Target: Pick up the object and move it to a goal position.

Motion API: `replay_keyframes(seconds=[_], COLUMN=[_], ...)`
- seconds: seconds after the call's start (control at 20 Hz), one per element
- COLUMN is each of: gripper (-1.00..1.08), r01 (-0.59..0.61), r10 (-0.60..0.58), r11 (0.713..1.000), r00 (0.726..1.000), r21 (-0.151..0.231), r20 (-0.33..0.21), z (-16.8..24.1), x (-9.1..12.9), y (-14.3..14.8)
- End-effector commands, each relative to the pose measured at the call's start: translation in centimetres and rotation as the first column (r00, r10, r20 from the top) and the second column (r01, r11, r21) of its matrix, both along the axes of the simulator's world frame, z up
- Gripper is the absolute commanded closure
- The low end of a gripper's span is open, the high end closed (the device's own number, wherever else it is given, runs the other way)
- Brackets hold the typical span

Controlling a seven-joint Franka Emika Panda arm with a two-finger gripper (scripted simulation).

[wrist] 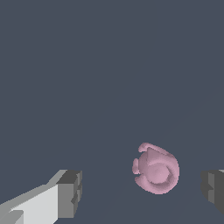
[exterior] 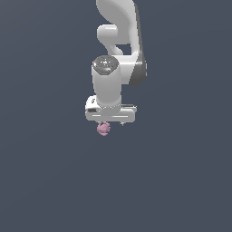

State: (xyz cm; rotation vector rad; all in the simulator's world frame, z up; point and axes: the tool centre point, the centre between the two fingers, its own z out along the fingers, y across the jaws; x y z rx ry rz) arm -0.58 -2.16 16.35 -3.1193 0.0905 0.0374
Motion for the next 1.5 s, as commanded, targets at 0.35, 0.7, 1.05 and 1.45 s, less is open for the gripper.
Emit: replay_keyframes(seconds=[0.35,0.7,1.05,1.45], gripper=[-0.92,-0.92,-0.92,-0.92], r01=[0.161,0.307,0.363,0.360], r10=[-0.161,-0.307,-0.362,-0.359], r11=[0.987,0.952,0.932,0.933], r00=[0.987,0.952,0.932,0.933], r21=[-0.008,-0.017,-0.021,-0.021], r20=[0.008,0.018,0.023,0.022], z=[-3.5,-6.3,-7.4,-8.5], x=[-2.2,-4.6,-5.7,-5.7], y=[-2.2,-4.2,-4.9,-4.9])
